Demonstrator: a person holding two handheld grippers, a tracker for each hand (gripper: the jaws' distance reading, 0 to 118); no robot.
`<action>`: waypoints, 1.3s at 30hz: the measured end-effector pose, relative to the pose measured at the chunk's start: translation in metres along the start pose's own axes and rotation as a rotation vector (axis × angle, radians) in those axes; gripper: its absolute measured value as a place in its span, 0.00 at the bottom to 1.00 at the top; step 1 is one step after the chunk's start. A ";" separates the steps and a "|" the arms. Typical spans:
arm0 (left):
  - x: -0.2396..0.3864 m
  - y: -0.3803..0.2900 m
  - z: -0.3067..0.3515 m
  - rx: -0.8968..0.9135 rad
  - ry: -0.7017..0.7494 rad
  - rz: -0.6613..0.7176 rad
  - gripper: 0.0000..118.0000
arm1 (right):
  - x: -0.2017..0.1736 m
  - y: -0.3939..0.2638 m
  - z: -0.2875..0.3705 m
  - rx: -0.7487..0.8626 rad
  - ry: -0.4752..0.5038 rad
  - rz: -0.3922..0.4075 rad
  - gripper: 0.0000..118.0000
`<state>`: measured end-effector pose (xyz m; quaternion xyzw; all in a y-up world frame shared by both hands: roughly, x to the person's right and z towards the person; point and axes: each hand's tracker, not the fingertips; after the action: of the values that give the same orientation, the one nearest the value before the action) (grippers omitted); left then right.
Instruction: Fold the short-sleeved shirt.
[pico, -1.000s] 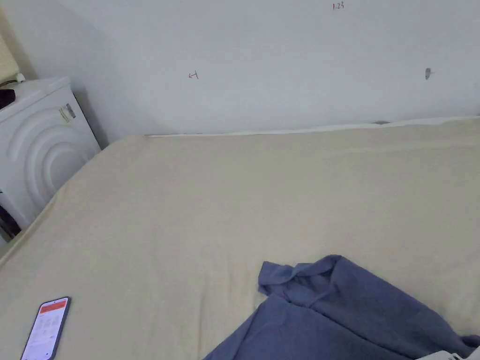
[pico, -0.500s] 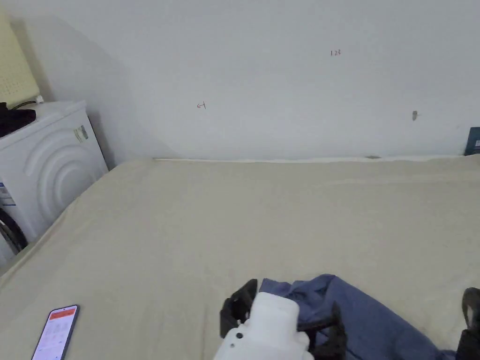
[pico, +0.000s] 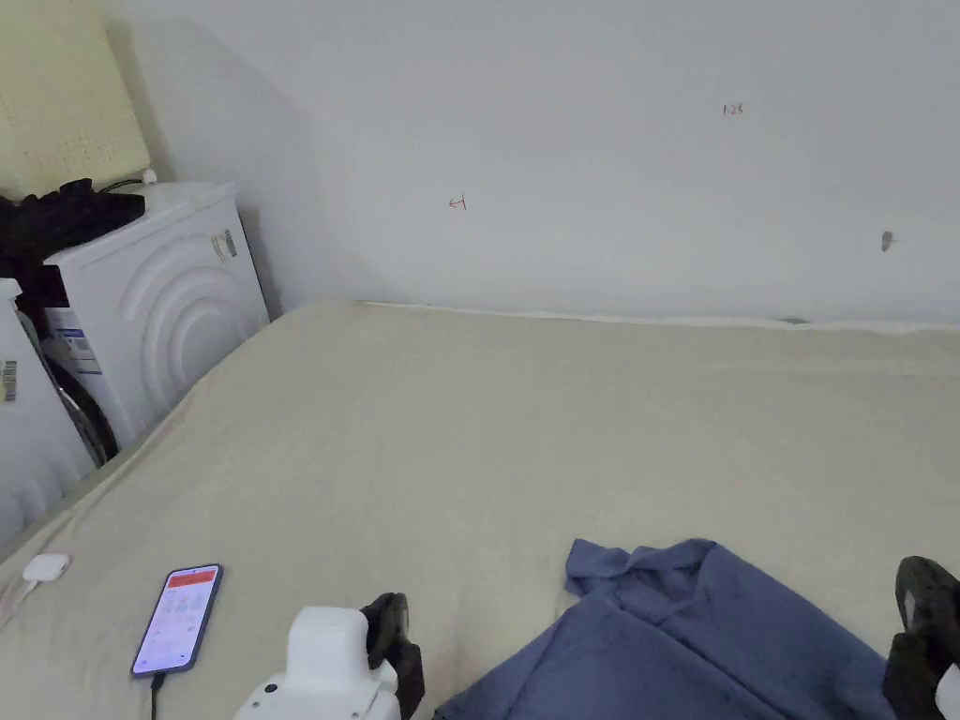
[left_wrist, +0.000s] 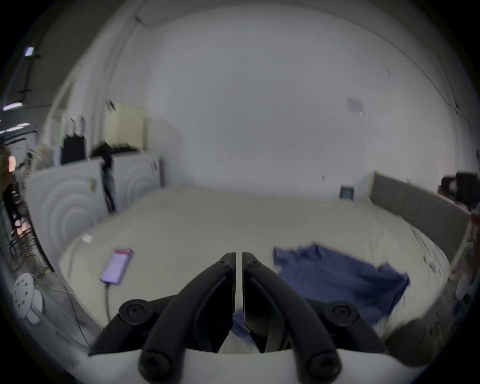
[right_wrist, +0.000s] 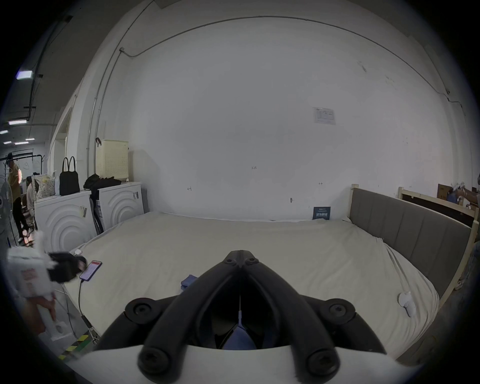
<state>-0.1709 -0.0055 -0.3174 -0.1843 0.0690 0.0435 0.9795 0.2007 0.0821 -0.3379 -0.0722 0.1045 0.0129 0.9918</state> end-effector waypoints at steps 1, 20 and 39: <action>-0.002 -0.008 -0.022 -0.070 -0.020 -0.002 0.12 | 0.001 -0.001 -0.001 -0.004 -0.003 -0.002 0.01; 0.012 -0.104 -0.173 -0.446 0.011 -0.057 0.24 | 0.032 -0.065 -0.111 -0.249 0.024 0.135 0.01; -0.002 -0.064 -0.093 -0.345 -0.113 0.100 0.04 | 0.007 -0.154 -0.485 -0.804 0.477 0.436 0.97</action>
<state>-0.1774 -0.0989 -0.3800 -0.3430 0.0147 0.1136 0.9323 0.1139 -0.1407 -0.7876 -0.4251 0.3273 0.2418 0.8085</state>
